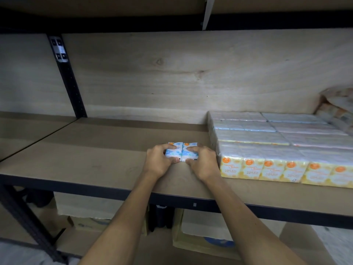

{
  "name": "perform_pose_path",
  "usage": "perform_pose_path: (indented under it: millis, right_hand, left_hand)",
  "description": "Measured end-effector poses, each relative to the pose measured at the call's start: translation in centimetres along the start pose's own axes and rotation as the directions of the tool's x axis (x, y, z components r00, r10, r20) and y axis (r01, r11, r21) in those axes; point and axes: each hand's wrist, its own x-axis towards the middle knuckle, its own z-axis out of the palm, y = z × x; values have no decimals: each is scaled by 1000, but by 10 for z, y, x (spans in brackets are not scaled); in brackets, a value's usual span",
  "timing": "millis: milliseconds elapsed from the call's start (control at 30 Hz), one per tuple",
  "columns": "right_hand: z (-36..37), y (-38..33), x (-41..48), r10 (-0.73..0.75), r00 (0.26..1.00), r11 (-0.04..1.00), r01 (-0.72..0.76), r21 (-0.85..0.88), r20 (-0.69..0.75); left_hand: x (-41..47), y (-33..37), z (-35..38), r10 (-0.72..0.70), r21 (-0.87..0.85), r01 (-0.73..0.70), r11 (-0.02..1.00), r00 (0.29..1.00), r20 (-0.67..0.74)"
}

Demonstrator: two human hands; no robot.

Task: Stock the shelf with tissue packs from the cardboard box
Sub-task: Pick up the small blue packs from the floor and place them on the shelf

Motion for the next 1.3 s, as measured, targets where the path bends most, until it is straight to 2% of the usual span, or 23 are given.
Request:
perform_pose_path:
  millis: [867, 1300]
  right_hand:
    - [5, 4, 3, -21, 1000, 1000, 21, -4, -22]
    - [2, 1, -3, -9, 1000, 998, 10, 66, -20]
  left_hand:
    - [3, -6, 3, 26, -5, -26, 1000, 1000, 3]
    - [2, -8, 3, 50, -31, -50, 998, 999, -18]
